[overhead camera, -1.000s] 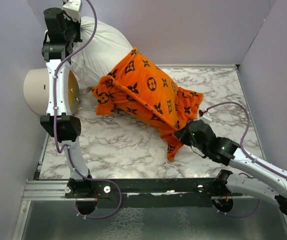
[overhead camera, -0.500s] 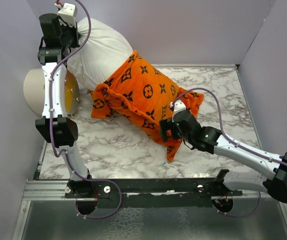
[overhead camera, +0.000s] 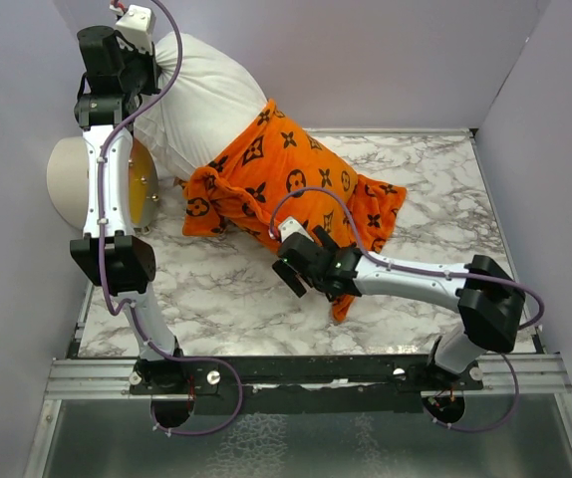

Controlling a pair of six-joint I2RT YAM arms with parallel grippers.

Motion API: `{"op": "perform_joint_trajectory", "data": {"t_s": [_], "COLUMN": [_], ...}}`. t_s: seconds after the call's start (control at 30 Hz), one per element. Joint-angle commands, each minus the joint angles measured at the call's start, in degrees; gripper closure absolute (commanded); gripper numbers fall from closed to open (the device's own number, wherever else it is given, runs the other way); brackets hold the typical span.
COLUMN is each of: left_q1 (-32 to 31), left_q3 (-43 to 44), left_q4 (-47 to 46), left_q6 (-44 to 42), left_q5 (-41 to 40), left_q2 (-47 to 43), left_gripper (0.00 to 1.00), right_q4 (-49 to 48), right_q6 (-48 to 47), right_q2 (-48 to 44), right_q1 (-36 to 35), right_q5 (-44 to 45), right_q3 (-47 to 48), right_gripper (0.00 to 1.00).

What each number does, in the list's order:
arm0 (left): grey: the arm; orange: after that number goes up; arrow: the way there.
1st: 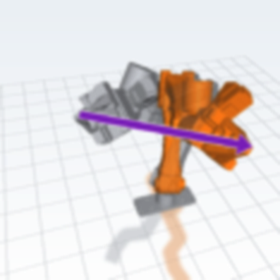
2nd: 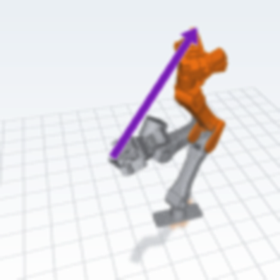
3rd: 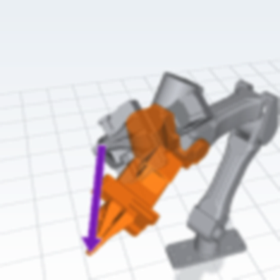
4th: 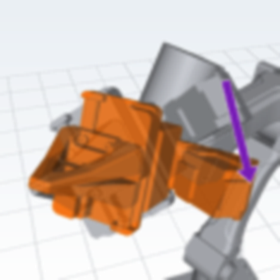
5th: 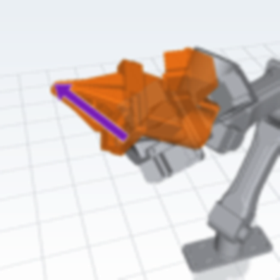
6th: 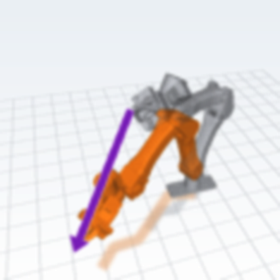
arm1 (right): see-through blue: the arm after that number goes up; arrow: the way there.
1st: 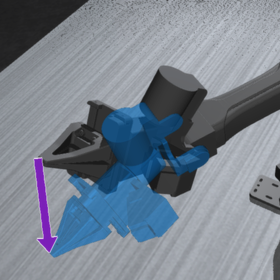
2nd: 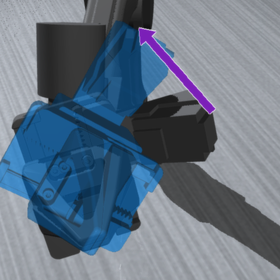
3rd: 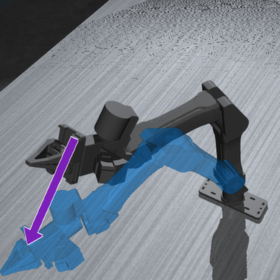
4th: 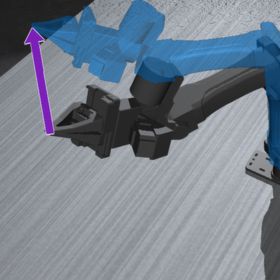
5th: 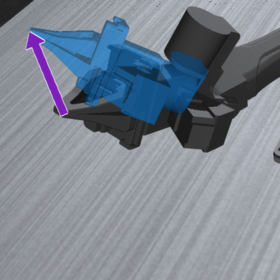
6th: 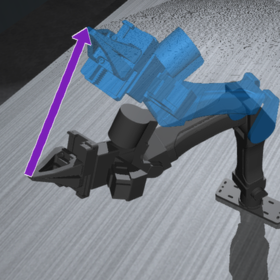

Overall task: Remove the pillowcase from the pillow
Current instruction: Remove the pillow from the pillowcase.

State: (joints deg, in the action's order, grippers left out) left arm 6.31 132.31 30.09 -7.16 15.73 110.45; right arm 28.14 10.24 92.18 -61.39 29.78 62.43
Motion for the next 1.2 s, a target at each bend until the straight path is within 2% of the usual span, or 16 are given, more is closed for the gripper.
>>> {"op": "perform_joint_trajectory", "data": {"t_s": [0.0,0.03,0.07,0.13,0.17,0.3,0.4,0.47,0.57,0.63,0.87,1.03,1.17], "left_q1": [0.06,0.1,0.11,0.11,0.09,0.07,0.1,0.1,0.13,0.47,5.13,12.14,16.87], "left_q3": [4.18,4.18,4.23,4.54,4.89,8.17,12.67,14.3,11.52,10.23,13.55,17.58,17.9], "left_q4": [-14.73,-14.93,-15.0,-15.18,-15.18,-15.09,-15.79,-18.6,-26.23,-29.69,-32.17,-30.73,-31.05], "left_q6": [-1.16,-1.12,-1.19,-1.23,-1.45,-3.09,-4.41,-5.53,-9.04,-12.09,-15.75,-15.4,-14.15], "left_q5": [0.19,0.18,0.18,-0.01,-0.2,-0.92,-3.07,-7.94,-15.45,-17.9,-18.87,-17.77,-17.43], "left_q2": [-7.3,-7.42,-7.43,-7.33,-7.17,-5.69,-3.37,-2.45,-2.66,-2.68,-0.49,2.71,4.23], "left_gripper": [1.0,1.0,1.0,1.0,1.0,1.0,1.0,1.0,1.0,1.0,1.0,1.0,1.0], "right_q4": [3.54,3.8,4.11,4.29,4.61,5.32,7.52,6.2,-2.23,-4.94,-1.79,-3.29,-2.17], "right_q6": [0.82,2.13,3.34,5.42,6.47,9.06,15.91,21.47,29.13,32.41,35.14,37.84,37.01], "right_q2": [3.4,4.4,5.43,7.0,7.42,5.58,1.74,-3.91,-15.26,-21.25,-25.96,-33.65,-39.56], "right_q1": [1.78,2.79,3.72,4.61,4.65,4.74,6.81,11.79,22.45,27.82,38.93,49.8,58.07], "right_q5": [10.08,10.13,9.94,10.61,11.36,11.31,7.98,-0.68,-15.71,-19.97,-21.49,-25.91,-27.02], "right_q3": [2.06,2.26,2.56,3.09,3.13,0.41,-2.37,-6.57,-16.93,-21.53,-23.97,-30.72,-32.33], "right_gripper": [0.05,0.12,0.29,0.85,0.98,0.99,0.99,0.99,0.99,0.99,0.99,0.99,0.99]}}
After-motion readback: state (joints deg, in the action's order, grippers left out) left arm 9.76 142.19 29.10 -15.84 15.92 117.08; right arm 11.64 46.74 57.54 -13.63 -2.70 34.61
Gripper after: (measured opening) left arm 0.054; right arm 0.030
